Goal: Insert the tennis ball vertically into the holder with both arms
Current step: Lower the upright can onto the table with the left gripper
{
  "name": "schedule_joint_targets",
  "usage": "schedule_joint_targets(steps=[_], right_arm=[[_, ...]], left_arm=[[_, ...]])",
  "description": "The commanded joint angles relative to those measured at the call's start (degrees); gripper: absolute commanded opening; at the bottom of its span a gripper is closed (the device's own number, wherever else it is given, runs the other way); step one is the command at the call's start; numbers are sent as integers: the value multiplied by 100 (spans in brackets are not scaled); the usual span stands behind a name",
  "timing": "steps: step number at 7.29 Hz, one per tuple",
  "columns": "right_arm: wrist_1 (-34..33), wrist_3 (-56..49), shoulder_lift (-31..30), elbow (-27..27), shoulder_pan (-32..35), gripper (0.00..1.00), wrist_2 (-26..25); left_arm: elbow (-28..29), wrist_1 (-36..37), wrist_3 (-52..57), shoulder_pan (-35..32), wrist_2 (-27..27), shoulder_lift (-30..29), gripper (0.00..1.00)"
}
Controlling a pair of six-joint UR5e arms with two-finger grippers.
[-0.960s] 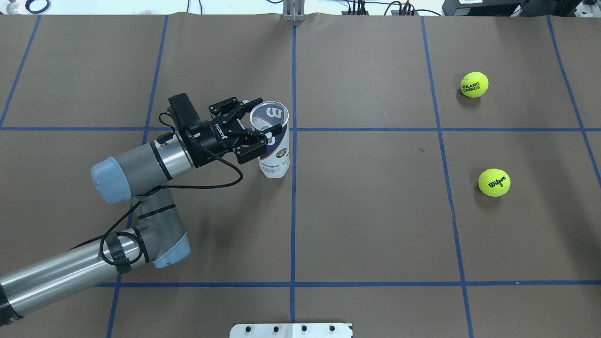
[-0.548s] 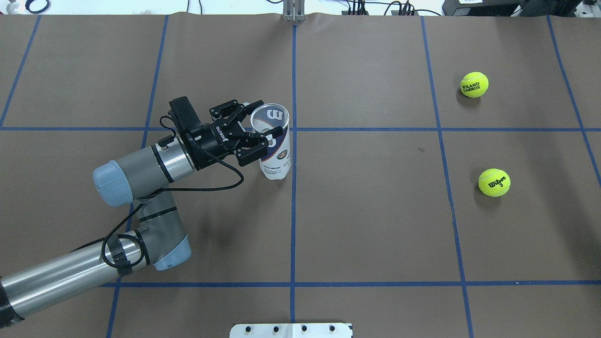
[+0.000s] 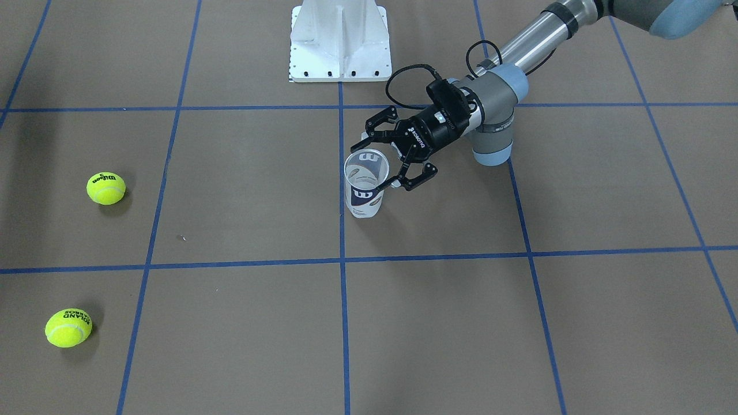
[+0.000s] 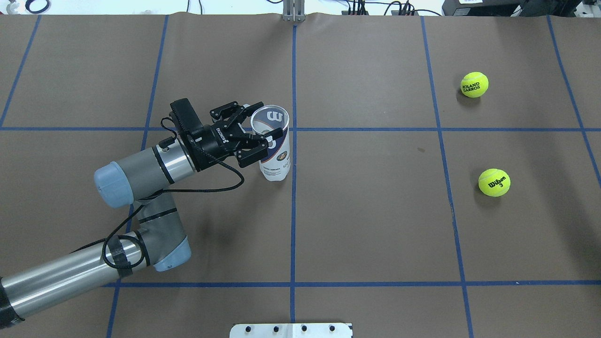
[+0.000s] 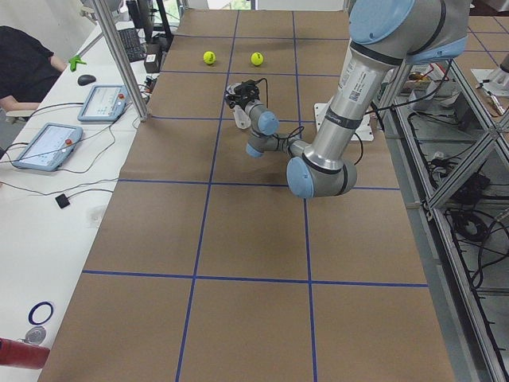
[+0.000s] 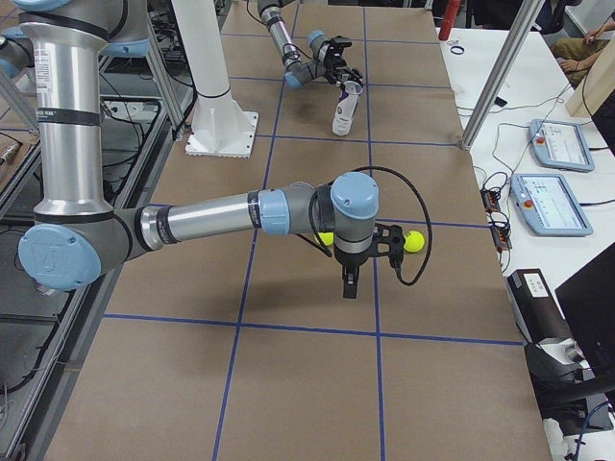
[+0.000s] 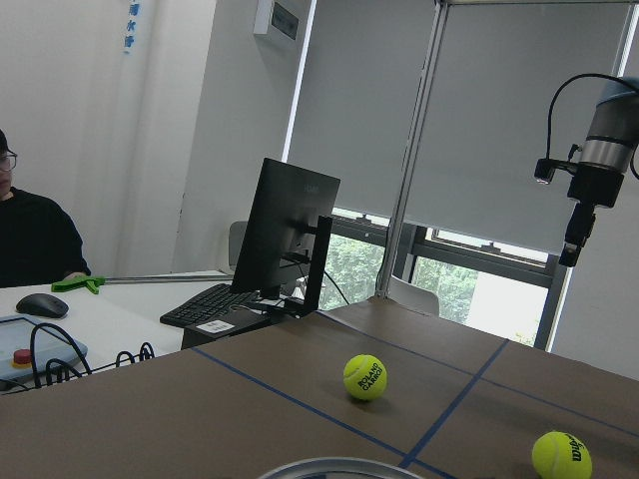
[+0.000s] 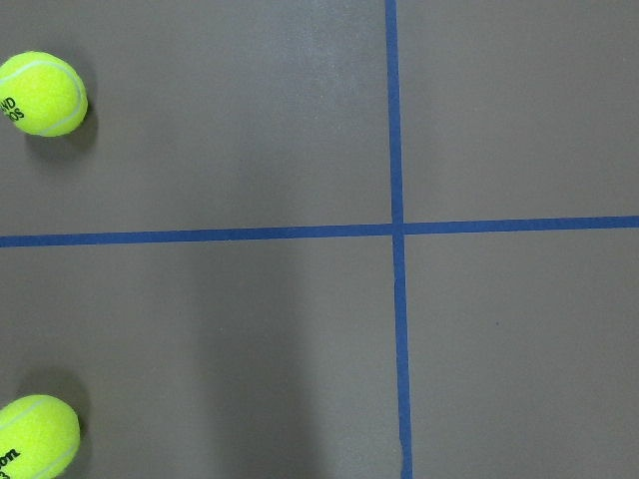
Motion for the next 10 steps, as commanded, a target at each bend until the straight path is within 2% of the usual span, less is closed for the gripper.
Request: schedule_joint_targets(steps=[1, 2, 10], right_arm=[[1, -7, -3, -20, 0, 99, -3], [1, -7, -3, -20, 0, 99, -3], [1, -7, 5, 7, 0, 99, -3]], left_arm=[[5, 11, 0, 6, 0, -48, 78], [5, 11, 0, 6, 0, -40, 99], [-39, 55, -9, 6, -17, -40, 99]])
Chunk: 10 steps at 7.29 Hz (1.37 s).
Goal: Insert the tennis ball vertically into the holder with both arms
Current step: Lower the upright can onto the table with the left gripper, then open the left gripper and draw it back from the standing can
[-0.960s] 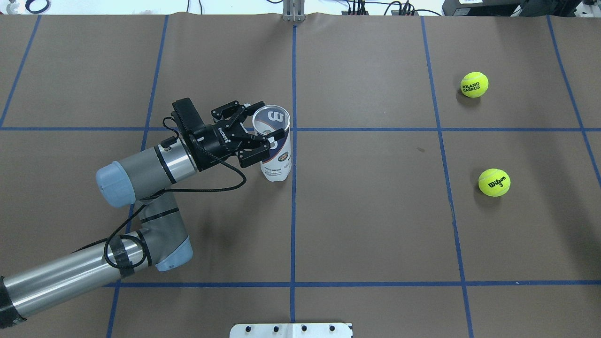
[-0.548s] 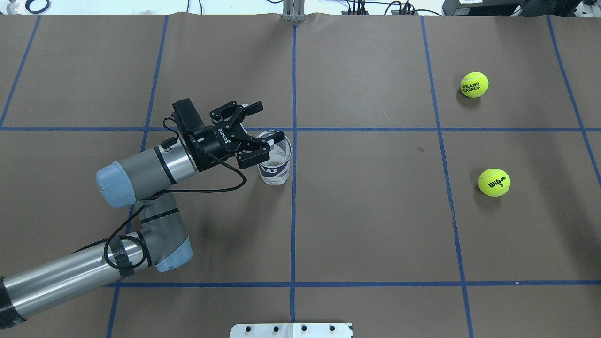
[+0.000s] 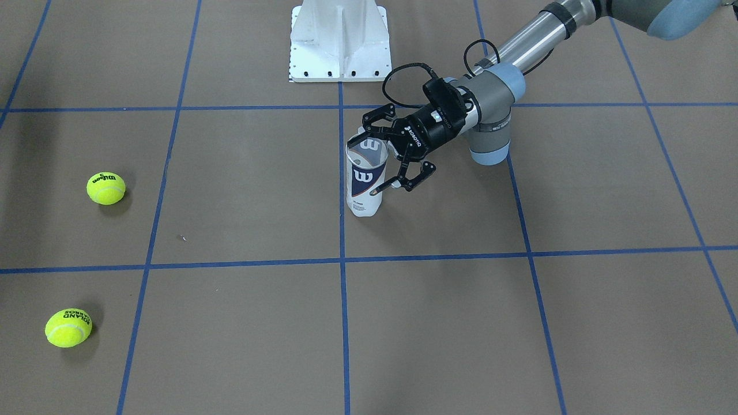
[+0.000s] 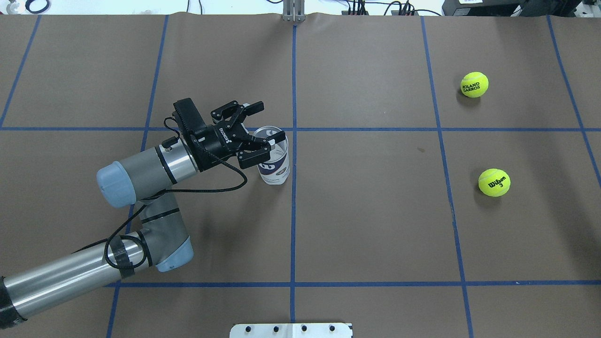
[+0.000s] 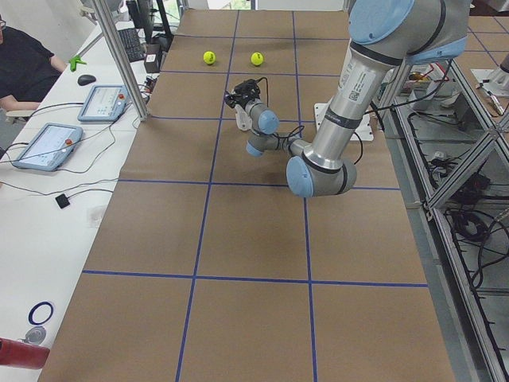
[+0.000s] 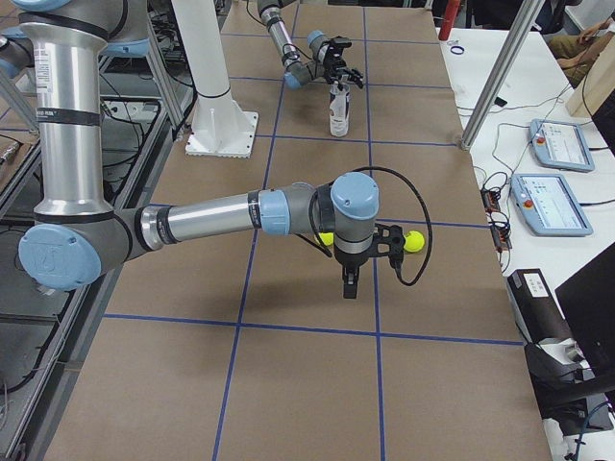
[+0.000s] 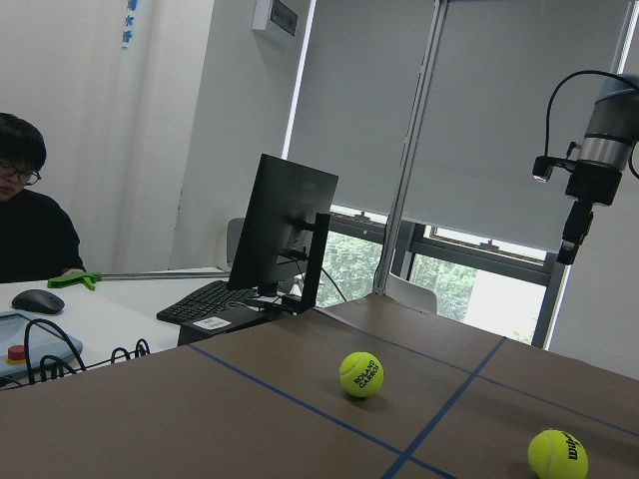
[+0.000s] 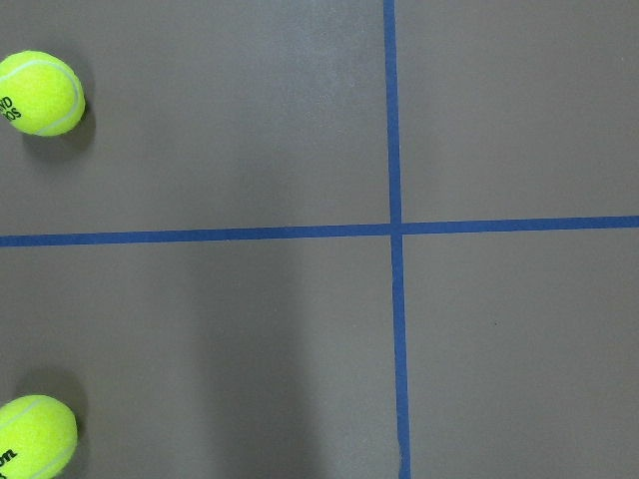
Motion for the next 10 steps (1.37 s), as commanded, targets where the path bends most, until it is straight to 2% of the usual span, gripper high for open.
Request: schedule_joint_targets(steps=[1, 3, 4, 5, 6, 7, 10], right_arm=[[1, 9, 0, 6, 0, 99, 0], [1, 9, 0, 32, 0, 99, 9], [1, 9, 0, 41, 0, 99, 9], [1, 9, 9, 41, 0, 99, 9], [1, 9, 0, 41, 0, 99, 9], [-8, 9, 0, 41, 0, 99, 9], [9, 0, 43, 50, -9, 99, -52]], left_arm=[[-85, 25, -17, -8, -3, 10, 99], [-514, 78, -70, -60, -29, 80, 99], [-891, 392, -79, -78, -55, 306, 99], [-1643, 1082, -79, -122, -351, 700, 99], [-2138, 1411, -79, -296, -711, 1131, 99], [-2264, 1414, -79, -350, -793, 1492, 99], [-2231, 1441, -70, -447, -942, 1934, 99]])
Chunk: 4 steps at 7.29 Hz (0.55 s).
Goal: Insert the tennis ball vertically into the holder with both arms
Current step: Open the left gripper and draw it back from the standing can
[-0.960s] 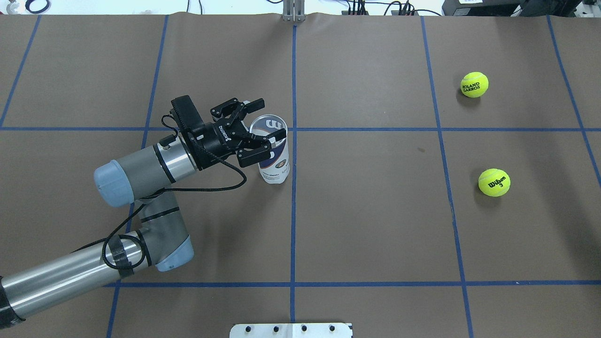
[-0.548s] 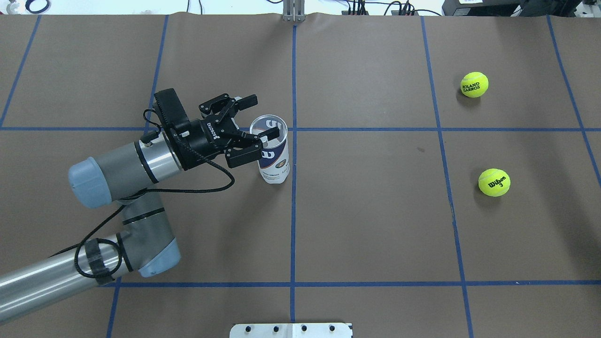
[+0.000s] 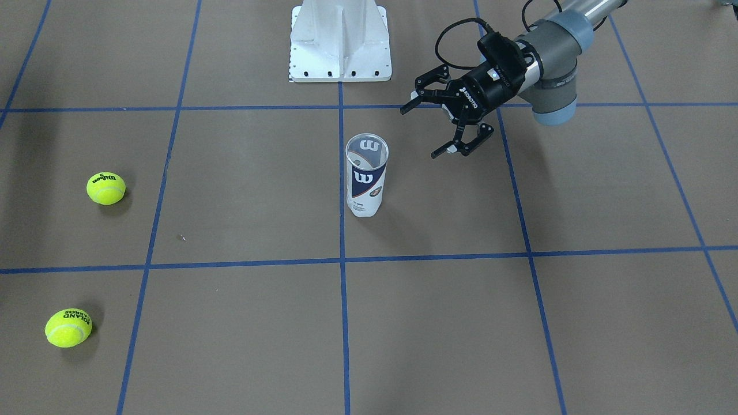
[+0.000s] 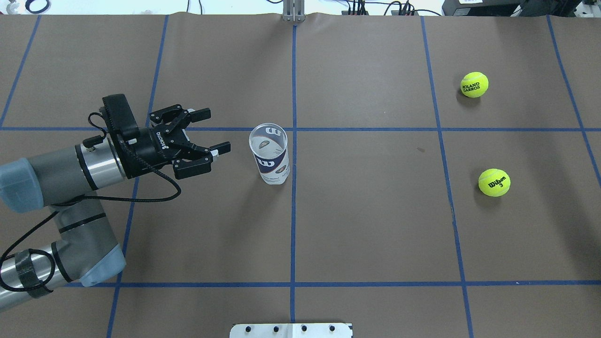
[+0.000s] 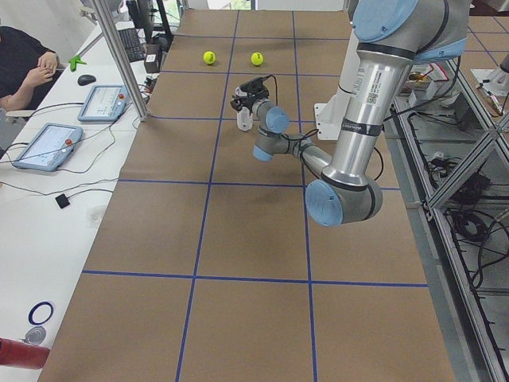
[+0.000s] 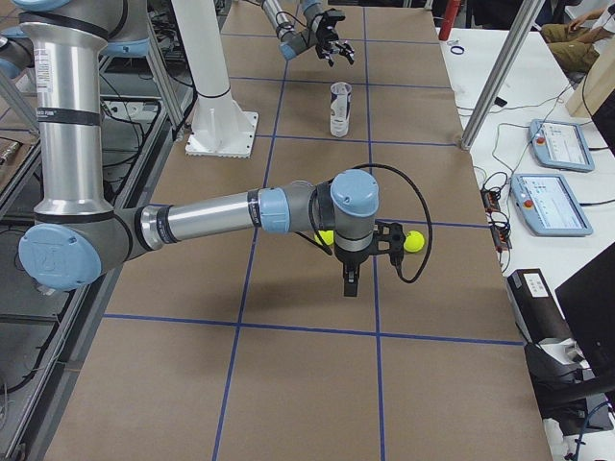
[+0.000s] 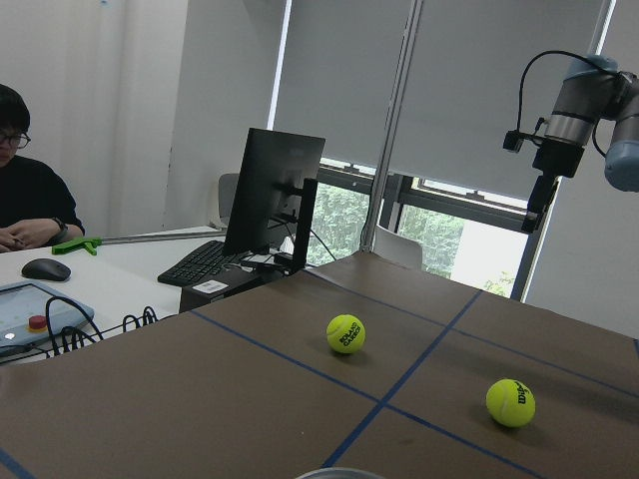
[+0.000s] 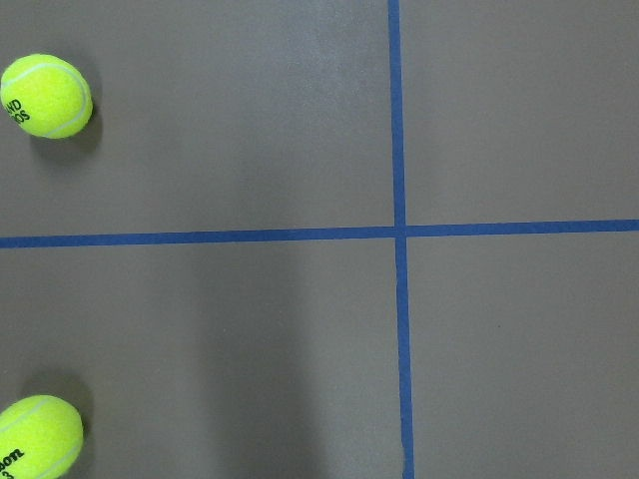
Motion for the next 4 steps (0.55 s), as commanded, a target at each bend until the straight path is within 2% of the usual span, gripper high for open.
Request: schedule_joint_targets(steps=[1, 3, 4], right_arm=[[-35, -9, 248, -63, -7, 99, -59], [-9, 174, 198, -20, -112, 99, 81], [8, 750, 128, -2, -452, 99, 247]], left_arm=[[101, 12, 16, -41, -94, 192, 99], [400, 38, 24, -32, -111, 193, 99], [435, 221, 33, -14, -111, 193, 99]])
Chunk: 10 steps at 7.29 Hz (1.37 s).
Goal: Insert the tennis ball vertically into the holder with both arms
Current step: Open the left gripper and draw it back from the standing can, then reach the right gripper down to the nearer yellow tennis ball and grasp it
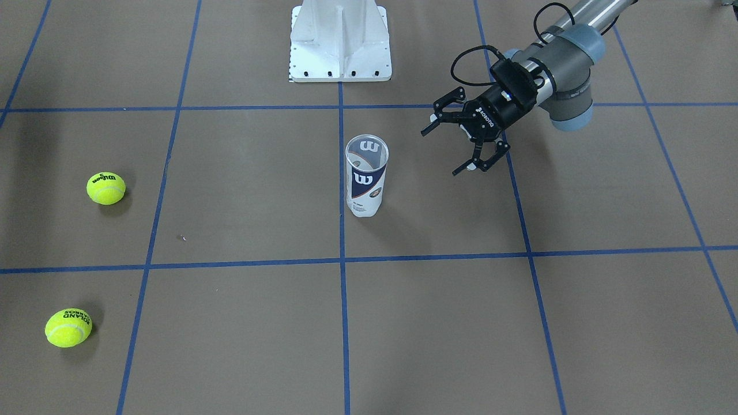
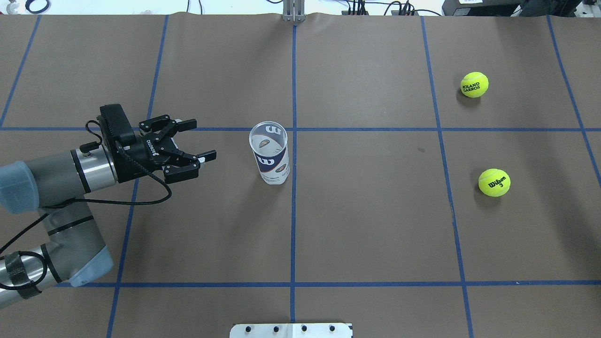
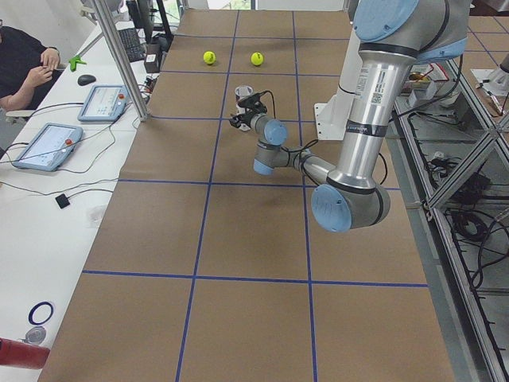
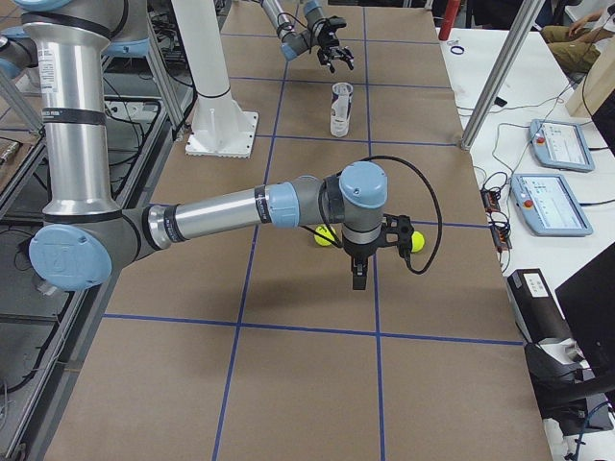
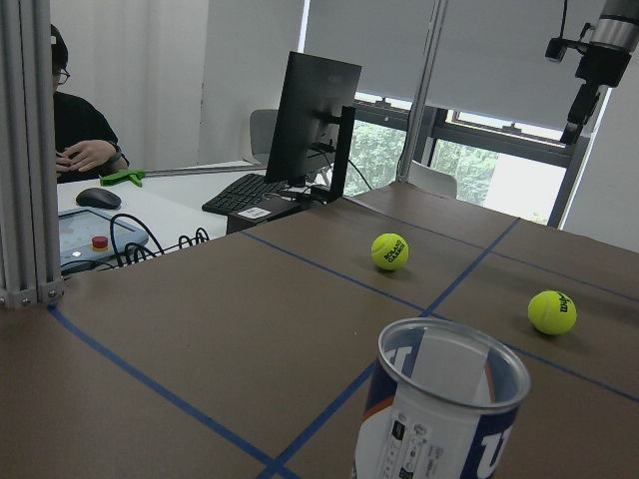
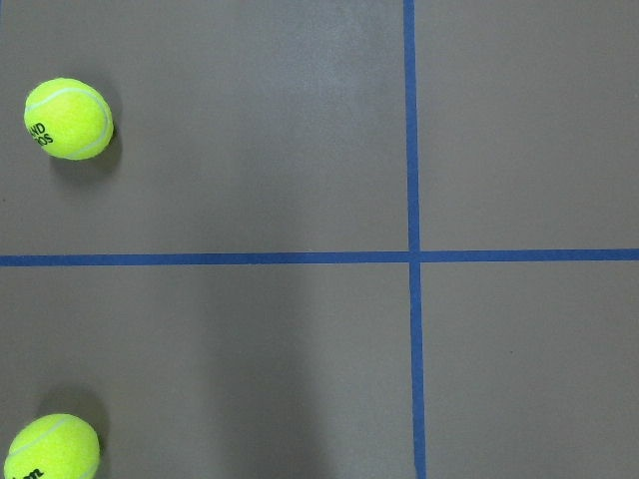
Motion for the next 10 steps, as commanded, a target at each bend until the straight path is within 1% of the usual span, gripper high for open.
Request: schedule_joint_targets(steps=[1, 2, 3, 4, 5, 6, 8, 10], right_arm=[[607, 915, -85, -12, -689, 99, 138], [1396, 1755, -190, -108, -1023, 98, 129], [2631, 2433, -539, -118, -1453, 99, -410], [3461, 3266, -594, -196, -1840, 99, -485], [3626, 3797, -508, -162, -2322, 99, -521], [3637, 3985, -307, -162, -2571, 99, -547], [3637, 3978, -287, -179, -3020, 99, -704], [3628, 3978, -287, -214, -3424, 99, -977]], left_arm=[[78, 216, 17, 67, -7, 4, 99], [78, 225, 17, 76, -7, 4, 99], [78, 269, 17, 76, -7, -5, 99], [78, 295, 17, 76, -7, -5, 99], [78, 295, 17, 76, -7, -5, 99], [87, 296, 17, 76, -7, -5, 99], [131, 296, 26, 76, -7, -14, 99], [131, 287, 26, 76, -7, -14, 99]])
